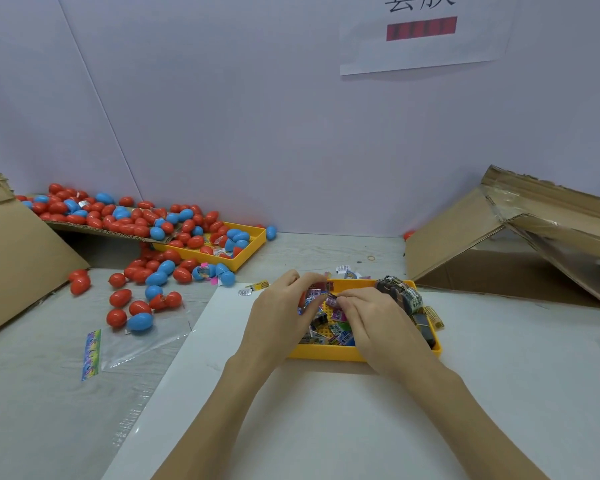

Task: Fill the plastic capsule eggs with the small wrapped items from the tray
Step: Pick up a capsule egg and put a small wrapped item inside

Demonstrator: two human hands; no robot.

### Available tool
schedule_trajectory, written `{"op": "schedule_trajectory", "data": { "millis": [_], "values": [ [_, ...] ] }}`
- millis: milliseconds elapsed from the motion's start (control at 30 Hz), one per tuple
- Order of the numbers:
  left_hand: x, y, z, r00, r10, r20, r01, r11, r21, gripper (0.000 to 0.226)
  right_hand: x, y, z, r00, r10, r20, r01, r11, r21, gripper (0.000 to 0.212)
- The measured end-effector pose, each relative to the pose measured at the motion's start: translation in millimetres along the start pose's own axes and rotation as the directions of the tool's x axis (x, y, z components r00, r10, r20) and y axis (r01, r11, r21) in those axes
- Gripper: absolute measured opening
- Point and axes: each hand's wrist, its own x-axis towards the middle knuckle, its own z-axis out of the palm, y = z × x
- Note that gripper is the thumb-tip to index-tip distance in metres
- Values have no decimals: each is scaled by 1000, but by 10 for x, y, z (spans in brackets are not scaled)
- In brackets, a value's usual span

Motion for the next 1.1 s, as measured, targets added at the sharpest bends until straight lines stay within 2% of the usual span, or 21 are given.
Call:
{"op": "schedule_trajectory", "data": {
  "millis": [100,233,300,367,433,533,600,700,867,967,1033,1100],
  "values": [
    [8,15,-9,1000,6,9,-6,999,32,28,-2,-46,-42,995,-86,-49,86,996,3,34],
    [0,1,-17,998,38,-41,-37,999,29,11,7,-62,-63,997,-79,-17,80,994,71,41],
    [5,-11,-25,996,48,-77,-47,999,13,8,10,-63,-76,1000,-8,-28,13,980,201,41],
    [9,-17,-27,991,60,-116,-62,998,-15,13,20,-63,-102,990,114,-79,-78,927,366,36],
    [10,-15,-26,984,92,-153,-99,994,-36,19,37,-57,-122,964,226,-139,-139,877,460,27],
    [10,2,-22,961,204,-187,-209,978,-6,25,59,-43,-127,942,333,-38,-243,757,606,18],
    [10,9,-11,936,297,-187,-292,955,56,27,62,-42,-124,935,351,46,-298,709,639,21],
    [5,9,18,894,415,-170,-392,907,151,28,65,-43,-140,930,343,128,-331,638,695,14],
    [16,-6,41,851,499,-164,-472,863,178,28,55,23,-137,934,322,157,-348,709,613,8],
    [5,6,32,910,410,-59,-409,912,33,31,50,33,-116,919,383,97,-357,700,619,6],
    [-16,35,15,967,249,44,-236,952,-192,41,57,43,-115,904,427,-8,-335,722,606,6],
    [-27,71,3,985,73,156,-1,908,-419,40,56,45,-140,897,435,-76,-319,757,570,6]
  ]
}}
